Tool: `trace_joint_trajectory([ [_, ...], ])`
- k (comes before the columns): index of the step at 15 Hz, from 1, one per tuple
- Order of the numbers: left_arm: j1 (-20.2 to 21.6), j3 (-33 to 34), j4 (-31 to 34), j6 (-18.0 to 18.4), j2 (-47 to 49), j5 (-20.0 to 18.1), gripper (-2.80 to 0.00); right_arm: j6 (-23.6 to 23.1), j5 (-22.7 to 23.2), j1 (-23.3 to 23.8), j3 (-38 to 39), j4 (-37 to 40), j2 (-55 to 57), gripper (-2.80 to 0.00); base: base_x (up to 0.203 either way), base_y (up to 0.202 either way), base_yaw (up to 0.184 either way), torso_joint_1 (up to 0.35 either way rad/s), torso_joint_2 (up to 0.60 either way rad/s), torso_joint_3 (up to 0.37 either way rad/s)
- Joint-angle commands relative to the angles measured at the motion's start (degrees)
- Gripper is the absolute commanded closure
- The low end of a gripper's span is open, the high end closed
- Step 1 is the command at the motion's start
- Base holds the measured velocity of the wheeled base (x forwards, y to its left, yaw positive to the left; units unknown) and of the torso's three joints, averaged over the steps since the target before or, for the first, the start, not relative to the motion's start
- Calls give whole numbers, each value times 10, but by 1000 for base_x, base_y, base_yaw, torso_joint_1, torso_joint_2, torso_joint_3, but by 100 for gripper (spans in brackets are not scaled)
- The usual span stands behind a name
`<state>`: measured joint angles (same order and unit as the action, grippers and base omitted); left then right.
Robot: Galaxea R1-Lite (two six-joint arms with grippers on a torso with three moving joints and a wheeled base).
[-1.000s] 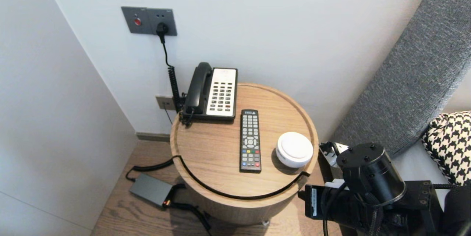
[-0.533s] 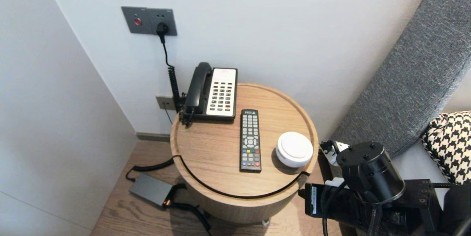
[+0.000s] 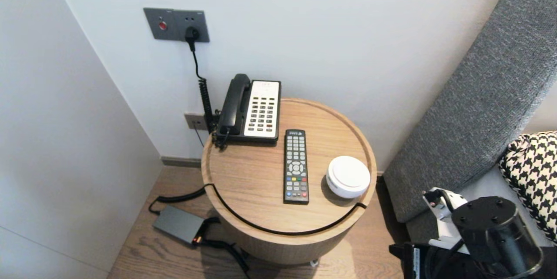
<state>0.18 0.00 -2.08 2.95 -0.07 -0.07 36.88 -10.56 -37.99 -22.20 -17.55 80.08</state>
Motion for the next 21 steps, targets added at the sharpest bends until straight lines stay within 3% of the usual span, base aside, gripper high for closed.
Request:
trace_joint_trajectory([
  [1, 0, 7, 0, 0, 0, 0, 0, -18, 2, 58, 39, 1, -82, 0, 0, 0, 0, 0, 0, 0],
  [6, 0, 7, 0, 0, 0, 0, 0, -139, 40, 174, 102, 11, -222, 0, 0, 0, 0, 0, 0, 0],
  [10, 0, 7, 0, 0, 0, 0, 0, -221, 122, 282, 136, 96, -377, 0, 0, 0, 0, 0, 0, 0],
  [14, 0, 7, 0, 0, 0, 0, 0, -302, 160, 359, 197, 159, -520, 0, 0, 0, 0, 0, 0, 0],
  [19, 0, 7, 0, 0, 0, 0, 0, -335, 158, 371, 207, 165, -631, 0, 0, 0, 0, 0, 0, 0],
  [21, 0, 7, 0, 0, 0, 0, 0, -370, 119, 370, 219, 161, -685, 0, 0, 0, 0, 0, 0, 0],
])
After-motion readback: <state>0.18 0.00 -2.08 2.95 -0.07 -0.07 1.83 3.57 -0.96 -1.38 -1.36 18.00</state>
